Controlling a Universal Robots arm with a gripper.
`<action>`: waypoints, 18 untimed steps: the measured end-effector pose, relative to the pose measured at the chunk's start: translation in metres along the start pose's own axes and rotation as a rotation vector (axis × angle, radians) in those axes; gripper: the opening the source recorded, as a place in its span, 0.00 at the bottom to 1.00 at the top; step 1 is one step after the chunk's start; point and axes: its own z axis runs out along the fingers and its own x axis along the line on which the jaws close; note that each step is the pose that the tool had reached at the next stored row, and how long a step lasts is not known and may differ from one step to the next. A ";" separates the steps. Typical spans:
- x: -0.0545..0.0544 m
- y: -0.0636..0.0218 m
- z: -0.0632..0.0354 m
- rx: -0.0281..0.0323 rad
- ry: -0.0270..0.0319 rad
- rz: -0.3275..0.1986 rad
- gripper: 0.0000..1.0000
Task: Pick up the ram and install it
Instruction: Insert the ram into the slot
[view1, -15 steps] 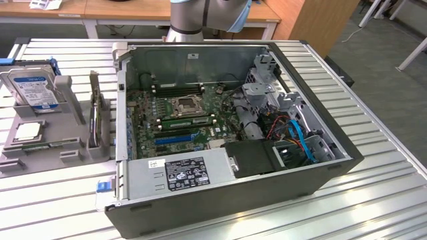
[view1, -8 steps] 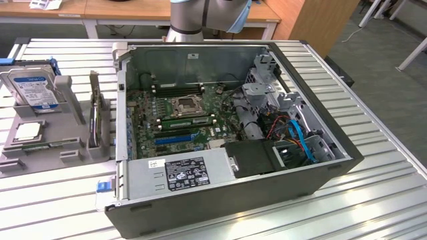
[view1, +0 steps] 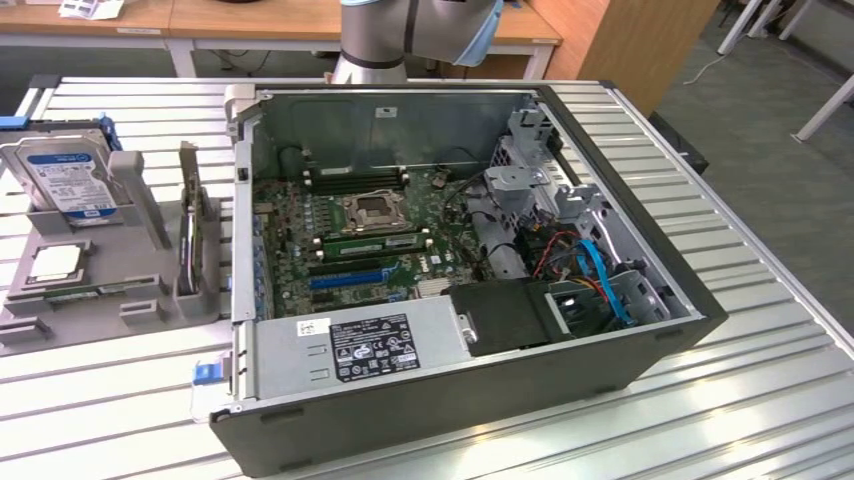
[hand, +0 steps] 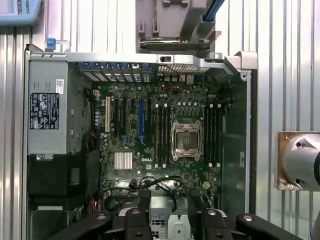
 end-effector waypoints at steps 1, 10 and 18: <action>0.000 0.0000 0.0019 -0.0001 -0.0002 0.000 0.42; 0.001 -0.0004 0.0182 0.0000 -0.0003 0.000 0.42; 0.002 -0.0007 0.0328 0.0000 -0.0004 0.000 0.42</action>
